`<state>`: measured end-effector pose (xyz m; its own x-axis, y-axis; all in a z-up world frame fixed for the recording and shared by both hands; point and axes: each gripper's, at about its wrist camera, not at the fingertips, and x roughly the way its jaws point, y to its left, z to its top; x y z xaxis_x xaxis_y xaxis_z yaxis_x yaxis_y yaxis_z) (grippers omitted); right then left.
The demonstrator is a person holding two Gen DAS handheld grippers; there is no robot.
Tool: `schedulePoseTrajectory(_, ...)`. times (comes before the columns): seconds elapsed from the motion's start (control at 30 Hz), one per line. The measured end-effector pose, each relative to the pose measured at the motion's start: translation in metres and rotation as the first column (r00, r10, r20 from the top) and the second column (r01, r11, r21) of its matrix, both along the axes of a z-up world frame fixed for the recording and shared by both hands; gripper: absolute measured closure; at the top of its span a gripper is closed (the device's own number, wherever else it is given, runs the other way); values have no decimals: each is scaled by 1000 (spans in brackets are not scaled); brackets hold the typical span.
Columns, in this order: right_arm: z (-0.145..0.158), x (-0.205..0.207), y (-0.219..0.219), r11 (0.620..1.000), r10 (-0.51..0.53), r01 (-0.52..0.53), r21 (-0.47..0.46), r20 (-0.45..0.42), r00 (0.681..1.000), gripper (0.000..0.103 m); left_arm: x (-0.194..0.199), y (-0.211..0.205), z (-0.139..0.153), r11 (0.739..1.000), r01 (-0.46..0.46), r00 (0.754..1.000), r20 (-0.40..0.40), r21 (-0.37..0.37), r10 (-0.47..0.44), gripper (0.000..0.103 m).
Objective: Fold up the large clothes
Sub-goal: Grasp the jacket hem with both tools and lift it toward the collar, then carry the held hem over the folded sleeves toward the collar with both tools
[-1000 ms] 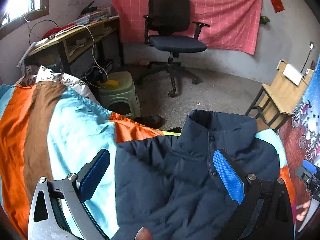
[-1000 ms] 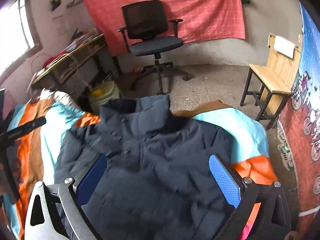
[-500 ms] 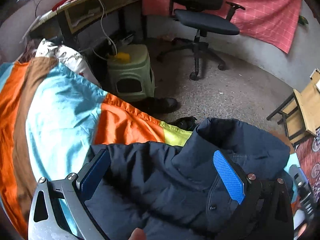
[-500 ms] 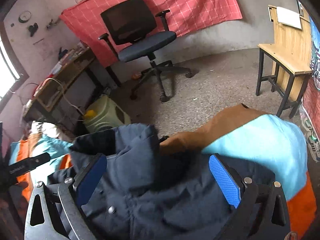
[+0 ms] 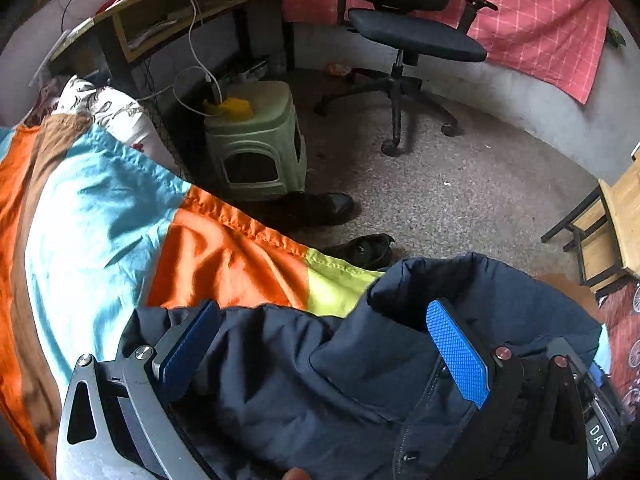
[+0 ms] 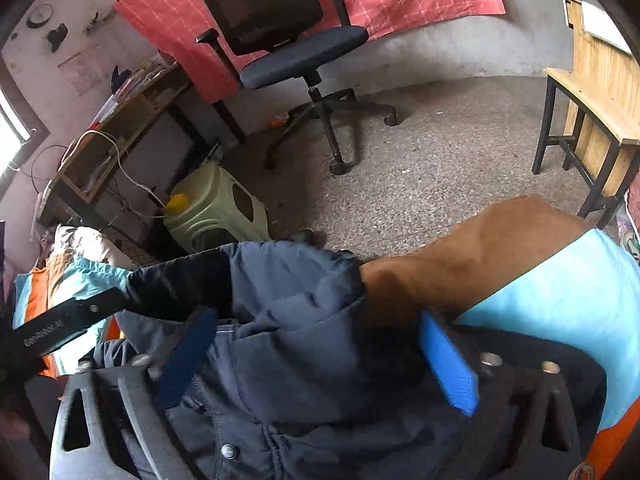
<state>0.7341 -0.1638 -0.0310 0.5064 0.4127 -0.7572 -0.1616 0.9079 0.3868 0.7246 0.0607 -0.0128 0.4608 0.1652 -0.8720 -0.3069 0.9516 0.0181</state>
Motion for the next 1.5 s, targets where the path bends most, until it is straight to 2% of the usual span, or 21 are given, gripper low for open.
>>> schedulePoseTrajectory(0.03,1,-1,2,1000,3,-3,-17,5,1000,54,-1,1,1,1000,-3,1000,10,3,3,3)
schedulePoseTrajectory(0.07,5,-5,2,999,2,-1,-35,20,1000,60,-3,3,4,1000,2,999,32,-5,-1,10)
schedulePoseTrajectory(0.1,6,-8,1,999,-4,5,-39,33,999,75,-5,2,7,1000,9,999,48,-12,-8,25)
schedulePoseTrajectory(0.13,8,-13,-3,1000,-10,11,-23,41,999,80,-7,2,10,1000,18,998,56,-19,-17,35)
schedulePoseTrajectory(0.2,9,-25,-8,1000,-7,7,-1,49,999,85,-8,3,11,998,43,998,37,-34,-42,62)
schedulePoseTrajectory(0.23,10,-29,-10,1000,-3,3,-3,55,998,87,-9,3,11,997,58,998,26,-46,-57,68)
schedulePoseTrajectory(0.3,15,-41,-15,1000,6,-7,13,68,998,89,-14,1,14,994,91,995,34,-57,-89,87)
schedulePoseTrajectory(0.37,22,-51,-17,1000,15,-16,18,81,997,89,-20,-5,19,990,135,990,55,-52,-132,90)
schedulePoseTrajectory(0.4,26,-58,-18,1000,24,-25,17,94,995,90,-25,-8,22,986,161,985,61,-44,-159,97)
schedulePoseTrajectory(0.43,30,-65,-19,999,35,-37,18,109,993,90,-29,-10,24,984,175,983,69,-45,-172,100)
schedulePoseTrajectory(0.6,45,-107,-26,996,90,-88,-17,198,976,91,-77,-6,46,979,200,965,184,-45,-189,102)
schedulePoseTrajectory(0.73,53,-144,-36,991,130,-125,-36,251,959,92,-143,-7,55,975,221,939,276,-20,-207,102)
schedulePoseTrajectory(0.87,53,-190,-47,987,154,-158,-9,264,952,92,-207,-16,54,952,304,904,309,21,-296,103)
schedulePoseTrajectory(0.97,49,-224,-53,988,146,-154,4,289,946,92,-251,-31,44,920,380,866,311,99,-391,103)
schedulePoseTrajectory(1.03,47,-242,-55,988,147,-157,9,293,945,92,-267,-38,35,909,403,860,297,105,-415,103)
schedulePoseTrajectory(1.17,44,-273,-64,990,125,-138,17,335,934,93,-282,-46,18,898,438,857,279,47,-433,103)
schedulePoseTrajectory(1.27,38,-292,-62,990,139,-132,-44,369,919,93,-284,-54,7,885,465,853,253,30,-457,103)
schedulePoseTrajectory(1.33,26,-294,-56,985,165,-135,-107,361,918,93,-287,-58,2,876,481,848,238,29,-473,103)
schedulePoseTrajectory(1.5,-9,-281,-54,980,164,-117,-160,320,933,94,-296,-52,7,854,521,832,239,-21,-501,103)
